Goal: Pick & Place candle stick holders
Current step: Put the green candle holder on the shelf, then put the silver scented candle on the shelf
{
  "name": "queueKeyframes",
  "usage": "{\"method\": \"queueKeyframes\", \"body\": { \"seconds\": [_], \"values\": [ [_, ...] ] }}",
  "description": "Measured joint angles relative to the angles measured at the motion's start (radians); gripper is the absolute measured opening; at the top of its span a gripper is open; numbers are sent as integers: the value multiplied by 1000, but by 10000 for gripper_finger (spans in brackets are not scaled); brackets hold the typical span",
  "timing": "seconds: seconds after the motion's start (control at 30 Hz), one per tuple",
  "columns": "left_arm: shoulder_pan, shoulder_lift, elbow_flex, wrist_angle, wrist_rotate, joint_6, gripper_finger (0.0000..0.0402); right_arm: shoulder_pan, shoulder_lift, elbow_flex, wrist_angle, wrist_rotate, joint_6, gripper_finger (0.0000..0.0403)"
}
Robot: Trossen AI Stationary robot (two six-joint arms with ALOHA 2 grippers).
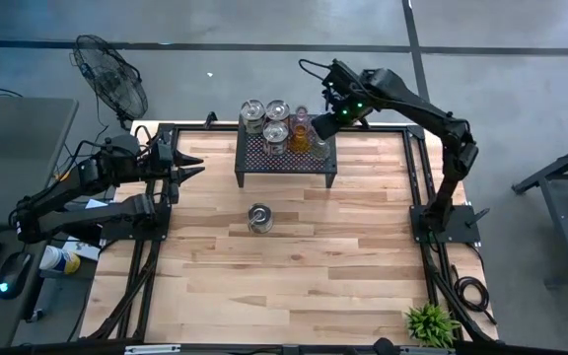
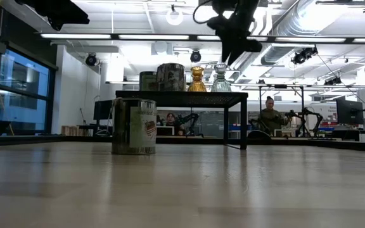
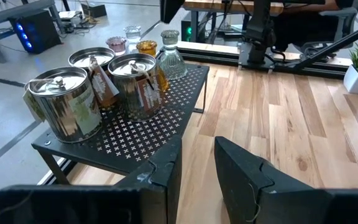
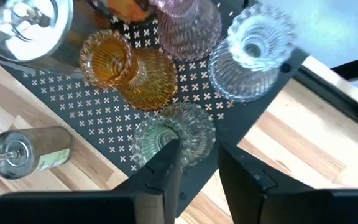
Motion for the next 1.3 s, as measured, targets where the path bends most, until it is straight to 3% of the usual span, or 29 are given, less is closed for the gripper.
{"method": "queueKeyframes", "body": {
  "seconds": [0.23,0.53,0.7,1.03,1.3],
  "values": [
    [0,0,0,0,3,-4,92,2,-76,0,-2,8,8,120],
    [0,0,0,0,3,-31,92,3,-189,0,-3,33,11,122],
    [0,7,0,-1,2,-79,92,25,-241,0,-3,99,-32,122],
    [0,68,0,-28,3,-108,92,175,-286,0,-21,260,-124,122],
    [0,81,0,-8,-10,-170,92,306,-302,-52,45,278,-195,122]
  ]
}}
